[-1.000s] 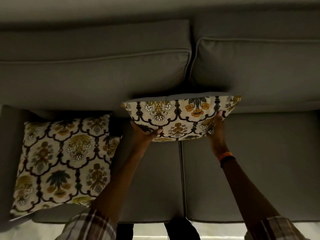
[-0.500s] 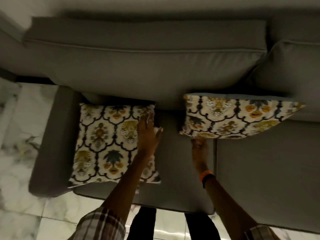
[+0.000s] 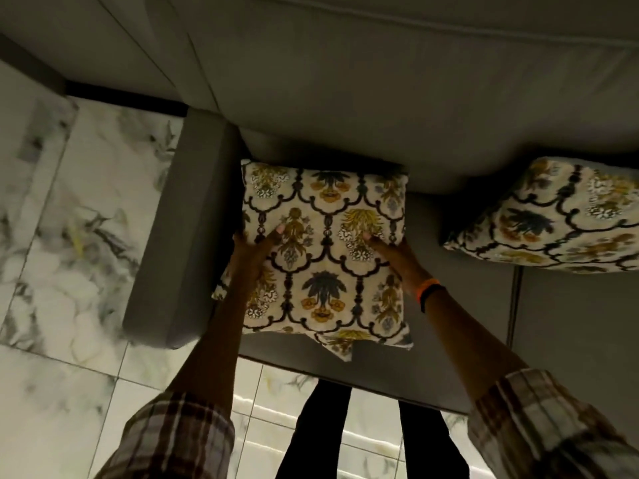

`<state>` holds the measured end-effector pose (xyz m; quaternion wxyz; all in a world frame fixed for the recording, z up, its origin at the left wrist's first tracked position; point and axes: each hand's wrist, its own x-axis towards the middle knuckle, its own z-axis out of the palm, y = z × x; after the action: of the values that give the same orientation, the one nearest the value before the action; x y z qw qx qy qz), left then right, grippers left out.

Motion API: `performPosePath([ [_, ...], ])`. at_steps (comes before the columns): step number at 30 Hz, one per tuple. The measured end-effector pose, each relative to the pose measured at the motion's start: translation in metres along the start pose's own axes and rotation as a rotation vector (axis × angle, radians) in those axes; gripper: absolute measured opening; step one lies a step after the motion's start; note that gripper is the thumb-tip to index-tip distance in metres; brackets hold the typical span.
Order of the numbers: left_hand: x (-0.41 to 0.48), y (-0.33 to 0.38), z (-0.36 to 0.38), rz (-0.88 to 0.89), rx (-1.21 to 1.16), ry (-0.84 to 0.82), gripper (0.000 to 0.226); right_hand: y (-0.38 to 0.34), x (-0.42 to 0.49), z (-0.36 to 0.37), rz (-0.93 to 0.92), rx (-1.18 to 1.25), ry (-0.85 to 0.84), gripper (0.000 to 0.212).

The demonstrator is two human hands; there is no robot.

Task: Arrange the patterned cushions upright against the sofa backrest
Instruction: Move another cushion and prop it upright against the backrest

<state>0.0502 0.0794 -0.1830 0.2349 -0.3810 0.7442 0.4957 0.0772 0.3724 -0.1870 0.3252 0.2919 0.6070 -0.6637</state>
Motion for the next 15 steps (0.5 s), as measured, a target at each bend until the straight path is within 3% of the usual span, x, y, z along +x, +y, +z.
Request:
performPosePath([
  [1, -0.005, 0.0, 0.005, 0.045, 0.023, 0.021, 0.147, 0.001, -0.002, -0.006, -0.017, 0.006, -0.027, 0.046],
  [2, -0.015, 0.003, 0.011, 0.101, 0.028, 0.053, 0.139, 0.002, -0.007, -0.009, -0.043, 0.027, -0.009, 0.044],
  [5, -0.048, 0.003, 0.029, 0.253, -0.054, 0.105, 0.125, 0.003, -0.035, -0.027, -0.192, 0.114, 0.13, 0.082],
  [7, -0.078, 0.002, 0.043, 0.312, -0.105, 0.104, 0.126, 0.002, -0.067, -0.048, -0.258, 0.111, 0.151, 0.086],
  [11, -0.151, 0.002, 0.088, 0.44, -0.2, 0.13, 0.114, 0.01, -0.13, -0.105, -0.425, 0.092, 0.173, 0.059],
  [13, -0.183, -0.006, 0.124, 0.492, -0.249, 0.079, 0.097, 0.021, -0.153, -0.141, -0.464, 0.121, 0.173, 0.059],
  [15, -0.221, -0.014, 0.175, 0.518, -0.271, 0.037, 0.095, 0.038, -0.173, -0.193, -0.482, 0.177, 0.229, 0.06],
])
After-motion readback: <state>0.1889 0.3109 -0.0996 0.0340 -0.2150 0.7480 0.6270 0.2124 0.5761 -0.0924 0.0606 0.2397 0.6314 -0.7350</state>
